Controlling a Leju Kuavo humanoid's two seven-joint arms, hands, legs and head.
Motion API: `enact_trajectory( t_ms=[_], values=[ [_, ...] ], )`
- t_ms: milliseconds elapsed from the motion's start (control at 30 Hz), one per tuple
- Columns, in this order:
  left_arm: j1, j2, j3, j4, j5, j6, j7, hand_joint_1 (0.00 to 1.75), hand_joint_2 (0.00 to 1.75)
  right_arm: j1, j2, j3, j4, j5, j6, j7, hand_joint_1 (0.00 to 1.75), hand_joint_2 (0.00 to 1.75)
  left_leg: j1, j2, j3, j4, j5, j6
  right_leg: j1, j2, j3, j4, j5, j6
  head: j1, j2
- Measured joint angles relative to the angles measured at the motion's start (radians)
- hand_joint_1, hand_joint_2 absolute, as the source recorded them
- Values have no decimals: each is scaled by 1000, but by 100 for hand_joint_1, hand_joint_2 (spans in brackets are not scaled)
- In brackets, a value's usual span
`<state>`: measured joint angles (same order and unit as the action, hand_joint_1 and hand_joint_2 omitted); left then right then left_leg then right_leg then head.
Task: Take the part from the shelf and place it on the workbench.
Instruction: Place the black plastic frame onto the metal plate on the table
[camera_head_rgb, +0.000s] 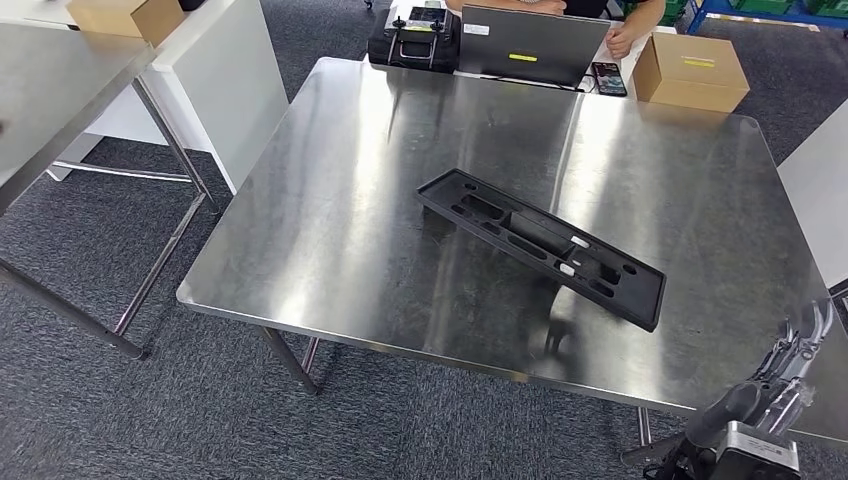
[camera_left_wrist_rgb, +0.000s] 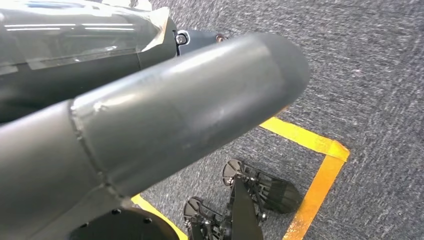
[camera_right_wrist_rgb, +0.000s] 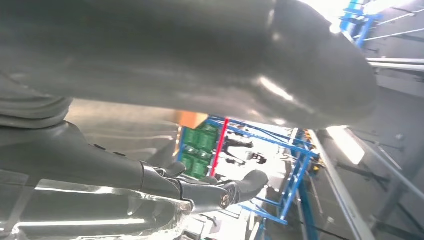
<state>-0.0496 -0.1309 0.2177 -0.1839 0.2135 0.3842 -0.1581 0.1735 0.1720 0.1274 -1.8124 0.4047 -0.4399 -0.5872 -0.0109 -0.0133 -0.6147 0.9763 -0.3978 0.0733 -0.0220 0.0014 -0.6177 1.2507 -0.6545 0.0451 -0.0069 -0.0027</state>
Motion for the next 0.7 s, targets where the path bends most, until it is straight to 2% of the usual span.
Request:
enact_trajectory(
  t_ms=[33,67,100,133,167,200,233,300,333,367,400,433,467,500,533,567,633,667,700],
  values=[
    [0,-2,4,0,1,-1,0,0,0,1,2,-4,6,0,5,0,0,0,0,0,0,1,1,-1,0,0,3,-7,13,8,0,0],
    [0,-4,8,0,2,-2,-1,0,0,1,5,-8,11,0,10,-1,0,0,1,0,0,1,2,-2,-1,0,27,-56,39,17,0,0],
    [0,-5,11,0,3,-3,-2,0,0,1,7,-10,15,1,14,-1,0,0,2,0,0,3,3,-5,-3,-1,67,-133,70,26,0,0],
    [0,-6,13,0,3,-4,-4,0,0,1,10,-11,20,1,17,-2,0,0,2,-1,-1,5,4,-10,-3,-1,103,-201,103,29,0,0],
    [0,-7,15,-1,4,-4,-5,0,0,0,12,-13,24,2,19,-2,0,0,1,-2,-1,8,5,-16,-2,-1,126,-250,127,27,0,0],
    [0,-8,16,-1,4,-5,-6,0,0,-1,15,-14,27,2,21,-2,0,0,0,-2,-1,12,6,-22,0,0,135,-274,141,20,0,0],
    [0,-9,16,-1,5,-5,-7,0,0,-2,17,-16,31,2,22,-3,0,0,-1,-2,-1,14,7,-29,4,1,130,-273,149,10,0,0],
    [0,-9,19,-1,5,-5,-9,0,0,-5,20,-19,36,3,24,-2,0,0,3,-2,-7,19,6,-43,0,0,119,-275,153,-13,-1,0],
    [0,-9,21,-1,4,-5,-10,0,0,-5,22,-20,38,4,27,-2,0,0,6,-1,-14,33,-12,-49,-2,-1,116,-276,159,-25,-1,0],
    [1,-9,24,-1,3,-6,-10,0,0,-5,25,-22,41,6,29,-2,0,0,9,1,-27,65,-45,-56,-5,-2,112,-277,167,-36,-2,0],
    [1,-8,27,-1,2,-6,-11,0,0,-5,27,-23,43,7,32,-2,0,0,13,2,-47,120,-92,-61,-5,-3,107,-276,174,-44,-3,0],
    [1,-9,29,-1,1,-6,-12,0,0,-5,29,-25,45,8,34,-2,0,0,15,3,-69,189,-141,-66,-3,-4,100,-275,181,-49,-5,0],
    [1,-9,30,-1,1,-6,-12,0,0,-5,30,-27,48,9,35,-2,0,0,17,4,-89,256,-177,-70,0,-4,91,-274,187,-51,-5,0],
    [1,-9,31,-1,0,-6,-12,0,0,-4,31,-28,51,10,36,-2,0,0,18,5,-96,300,-195,-73,2,-4,83,-272,192,-51,-5,0],
    [1,-10,31,-1,0,-7,-12,0,0,-4,31,-29,53,10,37,-2,0,0,20,5,-83,306,-193,-73,3,-5,76,-271,197,-49,-5,0],
    [1,-10,32,-1,0,-7,-12,0,0,-4,32,-30,56,11,38,-2,0,0,21,5,-50,271,-175,-72,4,-5,70,-269,200,-48,-5,0],
    [0,-9,32,-2,-1,-6,-13,0,0,-4,34,-32,59,11,40,-2,0,0,21,5,56,122,-133,-65,5,-4,63,-266,206,-43,-5,0],
    [-1,-9,33,-2,-2,-4,-14,0,0,-4,35,-32,60,11,41,-2,0,0,19,5,95,62,-118,-60,7,-4,61,-265,210,-38,-4,0],
    [-2,-9,33,-3,-4,-2,-15,0,0,-5,36,-33,61,12,42,-2,0,0,16,5,118,26,-110,-55,8,-5,60,-265,213,-33,-4,0]
  ],
)
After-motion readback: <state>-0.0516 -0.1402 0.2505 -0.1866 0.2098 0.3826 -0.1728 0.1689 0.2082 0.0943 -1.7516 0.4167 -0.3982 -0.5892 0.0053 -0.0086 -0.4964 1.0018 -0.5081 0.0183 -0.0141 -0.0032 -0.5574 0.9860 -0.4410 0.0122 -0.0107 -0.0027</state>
